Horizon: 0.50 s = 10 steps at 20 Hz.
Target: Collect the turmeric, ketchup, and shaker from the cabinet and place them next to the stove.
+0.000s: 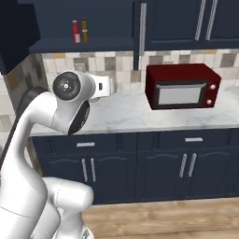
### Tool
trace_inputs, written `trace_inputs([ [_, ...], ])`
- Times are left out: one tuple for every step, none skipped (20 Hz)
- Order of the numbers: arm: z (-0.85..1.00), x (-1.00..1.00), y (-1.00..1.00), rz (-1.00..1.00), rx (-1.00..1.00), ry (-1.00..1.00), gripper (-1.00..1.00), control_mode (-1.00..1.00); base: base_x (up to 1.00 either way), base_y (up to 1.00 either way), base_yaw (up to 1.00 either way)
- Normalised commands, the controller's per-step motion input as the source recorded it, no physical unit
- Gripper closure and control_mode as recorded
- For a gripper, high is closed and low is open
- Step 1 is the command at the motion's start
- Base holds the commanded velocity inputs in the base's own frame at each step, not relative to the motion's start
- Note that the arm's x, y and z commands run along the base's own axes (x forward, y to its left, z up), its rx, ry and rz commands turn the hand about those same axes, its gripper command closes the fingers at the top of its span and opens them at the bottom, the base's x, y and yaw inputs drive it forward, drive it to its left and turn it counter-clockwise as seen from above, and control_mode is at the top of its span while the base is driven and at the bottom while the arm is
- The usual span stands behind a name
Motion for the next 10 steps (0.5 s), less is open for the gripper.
trace_inputs([
  [0.00,0.00,0.00,0.00,0.00,0.00,1.00,1.00,-0.61,-0.63,-0.39],
  [0.00,0.00,0.00,0.00,0.00,0.00,1.00,1.00,-0.58,-0.66,-0.39],
  [0.00,0.00,0.00,0.00,0.00,0.00,1.00,1.00,-0.53,-0.70,-0.39],
  [0.00,0.00,0.00,0.00,0.00,0.00,1.00,1.00,-0.41,-0.72,-0.38],
  [0.00,0.00,0.00,0.00,0.00,0.00,1.00,1.00,-0.32,-0.78,-0.38],
  [0.00,0.00,0.00,0.00,0.00,0.00,1.00,1.00,-0.16,-0.75,-0.38],
  [0.00,0.00,0.00,0.00,0.00,0.00,1.00,1.00,-0.07,-0.81,-0.39],
  [0.00,0.00,0.00,0.00,0.00,0.00,1.00,1.00,0.00,-0.89,-0.42],
  [0.00,0.00,0.00,0.00,0.00,0.00,1.00,1.00,0.00,-0.82,-0.45],
  [0.00,0.00,0.00,0.00,0.00,0.00,1.00,1.00,0.00,-0.80,-0.46],
])
